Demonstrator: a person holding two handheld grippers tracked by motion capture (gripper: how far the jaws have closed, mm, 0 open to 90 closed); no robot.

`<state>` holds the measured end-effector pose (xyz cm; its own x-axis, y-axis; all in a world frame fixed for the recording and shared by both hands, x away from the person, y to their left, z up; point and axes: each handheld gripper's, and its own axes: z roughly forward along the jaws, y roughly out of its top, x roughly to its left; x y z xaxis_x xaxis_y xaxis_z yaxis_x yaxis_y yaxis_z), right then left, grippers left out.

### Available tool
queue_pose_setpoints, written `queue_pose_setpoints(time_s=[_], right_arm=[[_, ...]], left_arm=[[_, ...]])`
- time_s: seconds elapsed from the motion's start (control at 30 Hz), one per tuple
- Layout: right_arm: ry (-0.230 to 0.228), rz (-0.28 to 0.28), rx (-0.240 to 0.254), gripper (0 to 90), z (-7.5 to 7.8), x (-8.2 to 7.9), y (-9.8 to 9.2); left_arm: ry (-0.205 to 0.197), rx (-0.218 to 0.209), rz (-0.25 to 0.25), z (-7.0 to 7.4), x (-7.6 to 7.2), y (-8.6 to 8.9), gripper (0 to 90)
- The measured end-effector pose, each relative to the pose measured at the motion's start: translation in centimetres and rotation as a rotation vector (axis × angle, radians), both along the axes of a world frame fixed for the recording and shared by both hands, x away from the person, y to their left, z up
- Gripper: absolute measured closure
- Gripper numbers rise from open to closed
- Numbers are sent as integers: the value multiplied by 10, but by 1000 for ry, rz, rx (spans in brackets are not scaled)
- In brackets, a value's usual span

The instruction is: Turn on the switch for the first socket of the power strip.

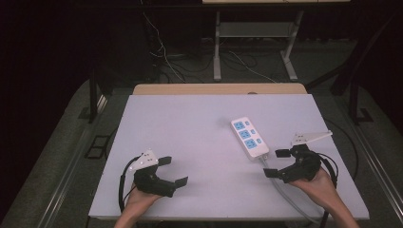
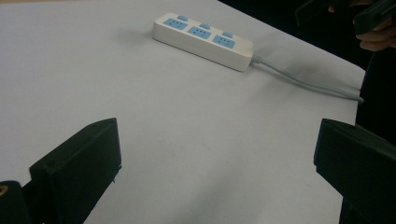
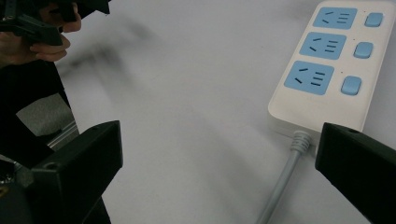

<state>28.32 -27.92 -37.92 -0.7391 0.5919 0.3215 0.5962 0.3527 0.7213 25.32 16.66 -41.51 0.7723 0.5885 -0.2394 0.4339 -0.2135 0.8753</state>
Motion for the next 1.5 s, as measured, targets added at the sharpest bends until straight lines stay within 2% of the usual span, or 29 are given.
queue_pose_setpoints(time_s=[0.97,1.5], right_arm=[[29,53,-62,3,14,41,13],[38,48,-77,3,23,68,15]], left_arm=[[4,-4,0,-1,0,1,0],[4,-5,-1,-1,1,1,0]])
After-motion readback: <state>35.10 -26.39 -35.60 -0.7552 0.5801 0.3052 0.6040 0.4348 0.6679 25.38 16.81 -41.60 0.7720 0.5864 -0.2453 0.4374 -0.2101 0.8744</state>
